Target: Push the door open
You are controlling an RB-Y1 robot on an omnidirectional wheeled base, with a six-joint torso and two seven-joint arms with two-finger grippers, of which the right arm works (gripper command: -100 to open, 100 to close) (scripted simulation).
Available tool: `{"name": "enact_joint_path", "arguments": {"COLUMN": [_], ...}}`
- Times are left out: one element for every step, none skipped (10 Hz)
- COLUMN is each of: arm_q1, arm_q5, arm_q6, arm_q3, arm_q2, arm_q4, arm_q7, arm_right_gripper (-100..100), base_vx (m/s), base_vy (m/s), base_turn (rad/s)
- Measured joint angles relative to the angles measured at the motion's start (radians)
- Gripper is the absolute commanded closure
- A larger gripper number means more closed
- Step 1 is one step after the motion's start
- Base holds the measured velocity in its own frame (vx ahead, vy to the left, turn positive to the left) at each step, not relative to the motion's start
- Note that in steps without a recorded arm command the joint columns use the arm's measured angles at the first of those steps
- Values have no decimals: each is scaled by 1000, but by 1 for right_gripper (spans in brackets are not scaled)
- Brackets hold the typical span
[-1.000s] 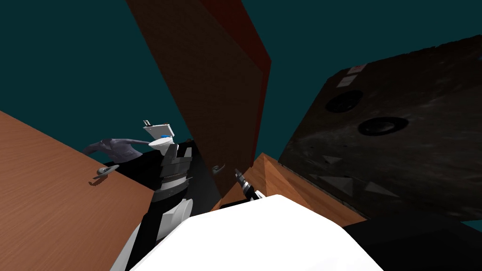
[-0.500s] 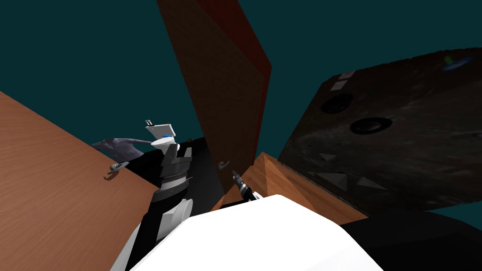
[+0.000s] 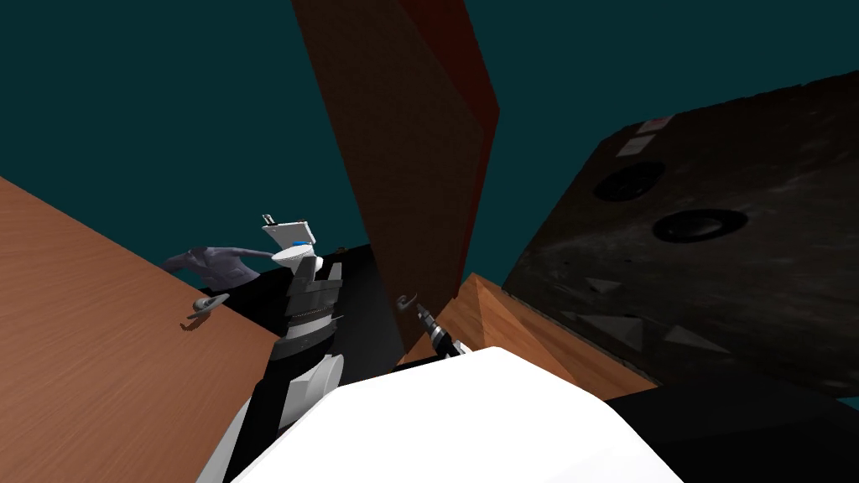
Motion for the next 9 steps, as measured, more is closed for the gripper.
{"name": "enact_joint_path", "arguments": {"arm_q1": [0,0,0,0,-1,-4,-5,-6,-5], "arm_q5": [0,0,0,0,0,-1,-1,0,0], "arm_q6": [0,0,1,2,2,0,2,2,2], "arm_q3": [-3,-5,-7,-7,-7,-8,-7,-7,-7], "arm_q2": [5,10,21,22,21,23,24,25,25], "arm_q4": [1,1,-1,-1,-1,-4,-3,-4,-4], "arm_q7": [3,4,5,6,6,5,5,5,5], "arm_right_gripper": [-100,-100,-100,100,100,100,100,100,100], "base_vx": [150,155,75,-11,-23,-11,0,0,0], "base_vy": [137,134,61,-6,-22,-13,0,0,0], "base_turn": [16,26,0,-4,12,22,0,0,0]}}
